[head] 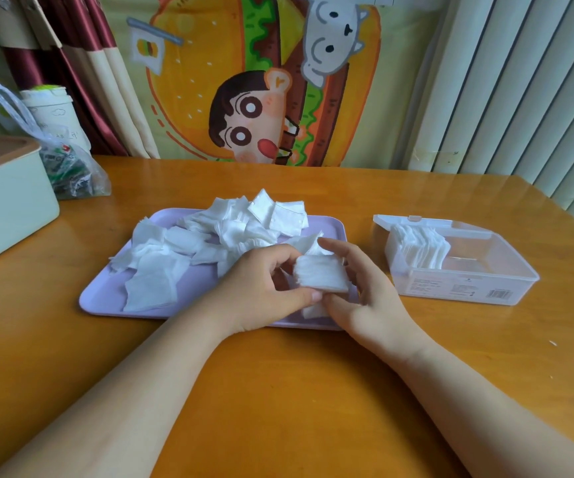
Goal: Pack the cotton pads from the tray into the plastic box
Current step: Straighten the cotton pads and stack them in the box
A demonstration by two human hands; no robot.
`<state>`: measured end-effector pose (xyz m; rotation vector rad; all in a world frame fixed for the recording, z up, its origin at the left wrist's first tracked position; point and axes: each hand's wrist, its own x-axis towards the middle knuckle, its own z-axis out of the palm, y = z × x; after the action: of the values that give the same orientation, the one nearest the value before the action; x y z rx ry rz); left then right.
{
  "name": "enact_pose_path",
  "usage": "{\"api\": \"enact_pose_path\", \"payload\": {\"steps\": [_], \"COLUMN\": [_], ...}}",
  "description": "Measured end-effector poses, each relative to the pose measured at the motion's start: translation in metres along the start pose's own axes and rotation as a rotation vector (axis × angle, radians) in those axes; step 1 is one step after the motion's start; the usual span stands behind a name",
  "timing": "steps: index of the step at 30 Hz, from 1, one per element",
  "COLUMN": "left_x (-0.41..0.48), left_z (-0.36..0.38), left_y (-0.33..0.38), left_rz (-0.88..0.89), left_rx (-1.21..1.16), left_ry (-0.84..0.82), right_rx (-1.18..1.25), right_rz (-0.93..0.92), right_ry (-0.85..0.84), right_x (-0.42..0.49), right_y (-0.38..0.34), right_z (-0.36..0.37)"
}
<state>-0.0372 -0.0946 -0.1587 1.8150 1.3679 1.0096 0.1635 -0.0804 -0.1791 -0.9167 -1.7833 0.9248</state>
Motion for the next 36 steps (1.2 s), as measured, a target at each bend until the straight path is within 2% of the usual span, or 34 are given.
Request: {"api": "enact_pose_path", "payload": {"steps": [5,10,15,19,22,27,31,36], "left_x": [0.001,0.0,0.002,0.0,0.0,-0.002,-0.002,0.003], "left_z": [0.002,0.002,0.004,0.003,0.004,0.004,0.001,0.001], "left_y": [0.006,0.003,-0.003,-0.001,0.0,0.002,0.013,0.031], "left_rz": [0.149,0.094,0.047,0.004,0.005,0.014,-0.001,-0.088], "left_rx": [0.024,-0.011,0.048,0.103,0.094,0.07,-0.085,-0.356], "left_ry": [0.054,-0.001,0.014,-0.023,-0.071,-0.055,-0.025,0.008], "right_rx": [0.054,0.059,-0.145,-0.221,-0.238,-0.279,-0.198,0.155], "right_rz": [-0.025,-0.007,-0.086,-0.042,-0.036,-0.101,-0.127,0.109], "right_ry": [0.029,0.058,0.073,0.061,0.044,0.055,0.136,0.224], "right_x": [0.0,0.0,0.0,0.001,0.001,-0.002,-0.001,0.003], "right_y": [-0.002,0.001,0.003,0.004,0.003,0.002,-0.008,-0.023], "right_z": [0.001,-0.001,0.002,0.004,0.005,0.003,0.001,-0.006]}}
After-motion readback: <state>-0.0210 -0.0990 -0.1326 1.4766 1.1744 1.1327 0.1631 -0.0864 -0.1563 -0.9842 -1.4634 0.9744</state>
